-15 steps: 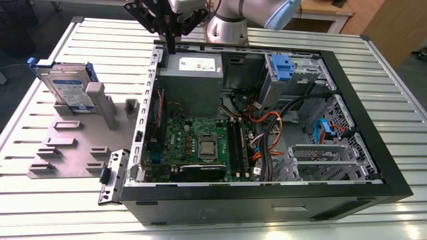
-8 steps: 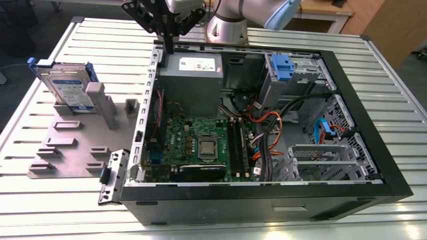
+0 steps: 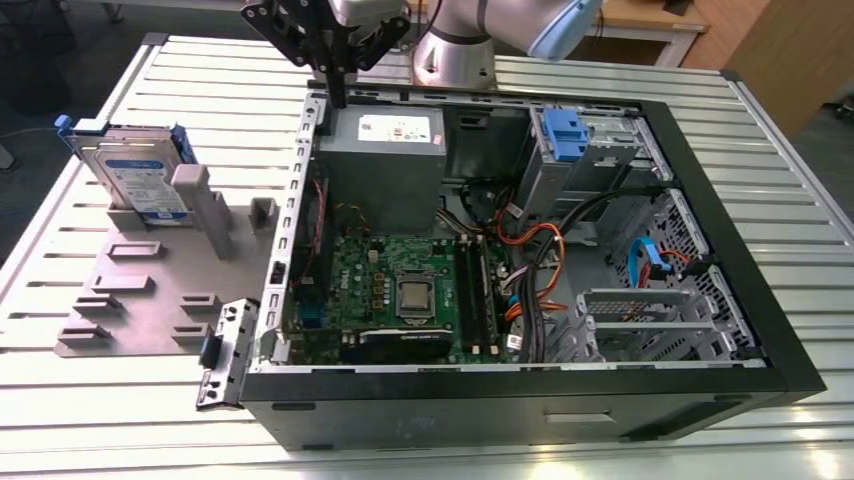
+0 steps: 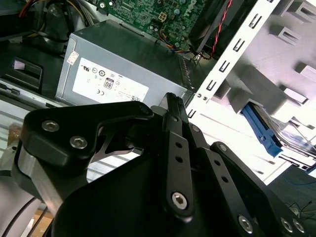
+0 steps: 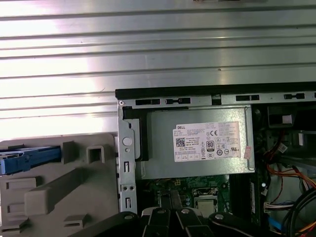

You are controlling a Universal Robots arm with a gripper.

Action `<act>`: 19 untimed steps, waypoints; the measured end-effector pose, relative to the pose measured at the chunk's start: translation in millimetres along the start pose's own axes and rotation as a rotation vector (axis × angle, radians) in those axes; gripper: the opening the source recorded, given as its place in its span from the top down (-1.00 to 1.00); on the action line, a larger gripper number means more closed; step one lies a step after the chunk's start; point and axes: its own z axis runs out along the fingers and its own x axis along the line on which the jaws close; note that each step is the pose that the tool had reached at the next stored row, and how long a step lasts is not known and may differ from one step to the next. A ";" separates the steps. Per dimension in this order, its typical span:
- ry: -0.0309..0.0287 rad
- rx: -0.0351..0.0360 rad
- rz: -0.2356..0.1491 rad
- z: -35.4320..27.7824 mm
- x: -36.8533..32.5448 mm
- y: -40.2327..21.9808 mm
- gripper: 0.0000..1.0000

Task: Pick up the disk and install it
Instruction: 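Reach for the disk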

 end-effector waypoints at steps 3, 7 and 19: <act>0.0001 0.0002 0.000 0.1 2.3 -0.2 0.79; 0.0000 0.0000 0.000 0.3 8.5 -0.7 0.79; -0.0001 0.0000 0.000 1.0 28.2 -2.2 0.79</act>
